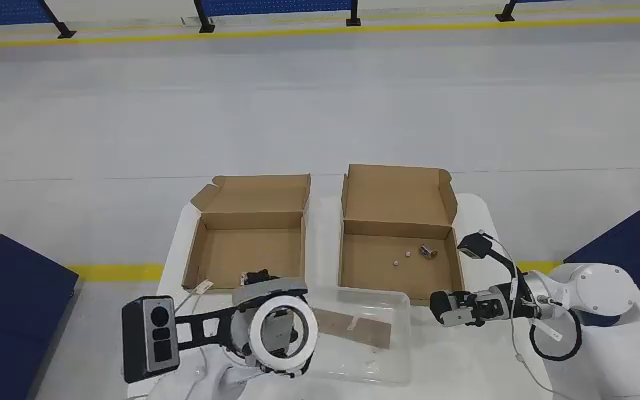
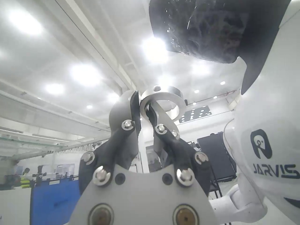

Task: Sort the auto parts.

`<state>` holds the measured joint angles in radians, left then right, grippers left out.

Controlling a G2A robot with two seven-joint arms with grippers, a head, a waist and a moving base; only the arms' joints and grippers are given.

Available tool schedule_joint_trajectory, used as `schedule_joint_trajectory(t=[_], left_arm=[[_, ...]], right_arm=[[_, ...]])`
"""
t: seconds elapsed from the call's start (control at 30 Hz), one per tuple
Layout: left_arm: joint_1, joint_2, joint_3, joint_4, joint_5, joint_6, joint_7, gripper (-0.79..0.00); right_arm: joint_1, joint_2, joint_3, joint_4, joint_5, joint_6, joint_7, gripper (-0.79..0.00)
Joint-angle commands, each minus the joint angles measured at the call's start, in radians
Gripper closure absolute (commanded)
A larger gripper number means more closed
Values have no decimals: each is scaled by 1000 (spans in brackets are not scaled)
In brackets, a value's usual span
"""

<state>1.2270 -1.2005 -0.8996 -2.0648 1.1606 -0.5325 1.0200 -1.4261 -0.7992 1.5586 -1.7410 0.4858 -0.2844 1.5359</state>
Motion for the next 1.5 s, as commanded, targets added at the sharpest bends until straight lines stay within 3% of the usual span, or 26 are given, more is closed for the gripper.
schedule_joint_trajectory(t=[0.0, 0.27, 0.9, 1.1, 1.47], left_arm=[[2, -4, 1, -16, -33, -4, 5, 0], [8, -25, 7, -56, -202, -14, 14, 0], [13, -34, -5, -52, -201, -3, -17, 0], [35, -29, -75, -11, -99, 24, -107, 0], [98, -9, -219, 146, 22, -57, -125, 0]], right_arm=[[0, 0, 0, 0, 0, 0, 0, -785], [0, 0, 0, 0, 0, 0, 0, -785], [0, 0, 0, 0, 0, 0, 0, -785], [0, 0, 0, 0, 0, 0, 0, -785], [0, 0, 0, 0, 0, 0, 0, -785]])
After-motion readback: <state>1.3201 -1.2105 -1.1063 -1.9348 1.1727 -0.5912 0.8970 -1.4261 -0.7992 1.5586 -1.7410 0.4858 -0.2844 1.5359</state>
